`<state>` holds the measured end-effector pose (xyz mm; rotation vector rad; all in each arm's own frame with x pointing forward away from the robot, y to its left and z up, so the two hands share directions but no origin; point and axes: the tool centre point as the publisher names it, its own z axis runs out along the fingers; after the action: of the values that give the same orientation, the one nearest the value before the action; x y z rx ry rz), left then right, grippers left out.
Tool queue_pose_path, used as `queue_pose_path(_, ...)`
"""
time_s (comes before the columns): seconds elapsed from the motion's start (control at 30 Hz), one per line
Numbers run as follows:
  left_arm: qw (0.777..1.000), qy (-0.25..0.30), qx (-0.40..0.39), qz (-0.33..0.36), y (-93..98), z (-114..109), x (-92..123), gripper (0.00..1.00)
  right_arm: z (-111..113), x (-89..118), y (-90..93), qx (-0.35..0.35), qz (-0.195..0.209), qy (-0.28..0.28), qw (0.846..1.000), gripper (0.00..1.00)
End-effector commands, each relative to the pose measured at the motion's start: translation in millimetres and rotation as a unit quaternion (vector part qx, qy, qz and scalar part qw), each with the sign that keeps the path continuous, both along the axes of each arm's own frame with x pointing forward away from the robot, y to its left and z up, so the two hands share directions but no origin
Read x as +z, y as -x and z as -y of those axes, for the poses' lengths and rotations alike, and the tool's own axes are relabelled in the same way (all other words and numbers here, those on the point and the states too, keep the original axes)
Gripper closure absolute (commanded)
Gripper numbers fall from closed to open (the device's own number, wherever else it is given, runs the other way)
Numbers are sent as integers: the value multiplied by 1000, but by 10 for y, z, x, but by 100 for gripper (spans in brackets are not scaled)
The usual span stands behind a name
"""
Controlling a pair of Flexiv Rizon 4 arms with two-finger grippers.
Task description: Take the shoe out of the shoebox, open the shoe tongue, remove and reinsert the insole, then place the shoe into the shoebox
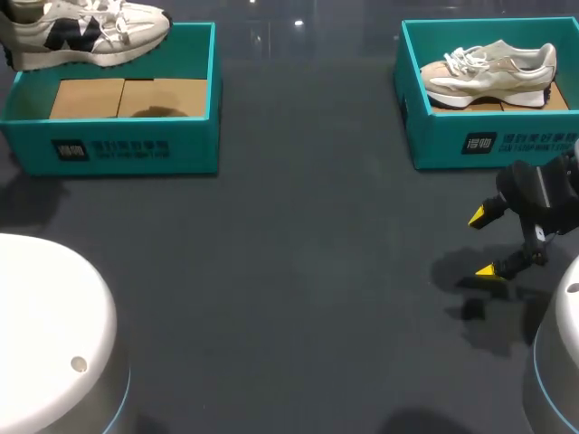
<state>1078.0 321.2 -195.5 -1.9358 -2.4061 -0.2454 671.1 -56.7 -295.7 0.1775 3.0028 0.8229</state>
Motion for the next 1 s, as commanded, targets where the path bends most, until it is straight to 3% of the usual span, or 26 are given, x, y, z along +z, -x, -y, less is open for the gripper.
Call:
queue_pose_path(0.03, 1000, 6, -9, -6, 62, 27, -18, 100, -6, -4, 14, -1, 1, 2, 1000, 0)
queue_pose_path(0.27, 1000, -11, -25, -6, 62, 140, -367, 100, -6, -4, 14, -1, 1, 2, 1000, 0)
queue_pose_path(0.47, 999, -19, -44, -12, 83, 199, -521, 100, -6, -4, 14, -1, 1, 2, 1000, 0)
queue_pose_path(0.93, 997, -30, -65, -11, 99, 183, -506, 100, -6, -4, 14, -1, 1, 2, 1000, 0)
queue_pose_path(1.0, 997, -29, -70, -16, 105, 228, -578, 100, -6, -4, 14, -1, 1, 2, 1000, 0)
